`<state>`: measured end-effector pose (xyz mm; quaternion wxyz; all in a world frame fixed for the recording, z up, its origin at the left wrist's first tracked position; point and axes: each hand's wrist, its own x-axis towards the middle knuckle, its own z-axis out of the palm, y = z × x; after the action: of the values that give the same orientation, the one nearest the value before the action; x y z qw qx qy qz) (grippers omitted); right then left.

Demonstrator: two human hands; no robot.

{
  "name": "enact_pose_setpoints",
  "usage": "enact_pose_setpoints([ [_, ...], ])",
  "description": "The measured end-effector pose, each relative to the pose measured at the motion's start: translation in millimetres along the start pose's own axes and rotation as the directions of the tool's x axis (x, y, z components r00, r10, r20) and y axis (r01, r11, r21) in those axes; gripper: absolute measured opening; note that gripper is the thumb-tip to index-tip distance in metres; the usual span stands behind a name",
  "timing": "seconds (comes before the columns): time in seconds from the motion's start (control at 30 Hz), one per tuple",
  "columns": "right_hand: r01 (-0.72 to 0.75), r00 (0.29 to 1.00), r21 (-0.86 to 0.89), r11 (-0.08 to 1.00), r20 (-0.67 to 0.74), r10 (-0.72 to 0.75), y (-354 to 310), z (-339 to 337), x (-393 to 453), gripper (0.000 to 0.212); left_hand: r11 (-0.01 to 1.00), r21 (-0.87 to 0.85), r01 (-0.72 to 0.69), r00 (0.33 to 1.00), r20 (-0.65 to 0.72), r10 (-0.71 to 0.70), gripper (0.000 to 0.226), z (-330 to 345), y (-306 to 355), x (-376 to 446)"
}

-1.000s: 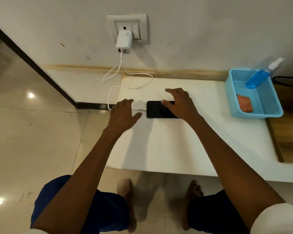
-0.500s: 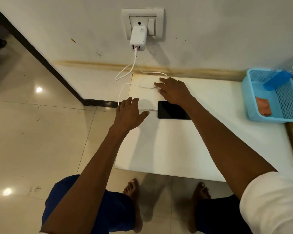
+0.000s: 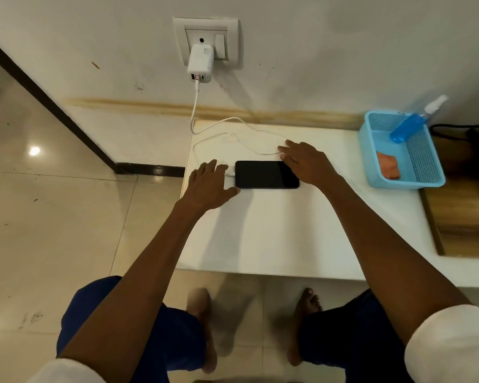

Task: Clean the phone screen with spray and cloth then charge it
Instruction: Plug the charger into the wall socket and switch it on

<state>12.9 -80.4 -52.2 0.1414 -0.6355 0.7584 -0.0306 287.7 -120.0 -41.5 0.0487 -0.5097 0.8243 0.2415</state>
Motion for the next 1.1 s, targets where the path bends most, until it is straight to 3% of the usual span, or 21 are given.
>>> enact_pose_setpoints([
  [0.3,-0.023,0.994,0.046,0.999,-0.11,0.028,22,14,-26,0.049,0.998,0.058,-0.001,1.0,0.017,0.0,0.078,6,-11,1],
  [0.63,-0.066,0.997,0.123,0.99,-0.026,0.069,20,16,-28,0.071,0.979,-0.112,0.17,0.985,0.041,-0.167,0.087,6,-17,1],
  [0.8,-0.066,0.998,0.268,0.961,0.034,0.059,23,9,-38,0.099,0.98,-0.112,0.166,0.986,0.032,-0.164,0.089,2,-19,2],
  [0.93,-0.031,0.992,0.144,0.989,0.129,0.012,27,10,-45,0.113,0.973,-0.138,0.182,0.983,0.048,-0.177,0.096,-2,-26,2],
  [1.1,-0.028,0.997,0.057,0.998,0.076,0.024,18,18,-48,0.111,0.967,-0.041,0.253,0.964,0.091,-0.248,0.101,-2,-34,-1],
])
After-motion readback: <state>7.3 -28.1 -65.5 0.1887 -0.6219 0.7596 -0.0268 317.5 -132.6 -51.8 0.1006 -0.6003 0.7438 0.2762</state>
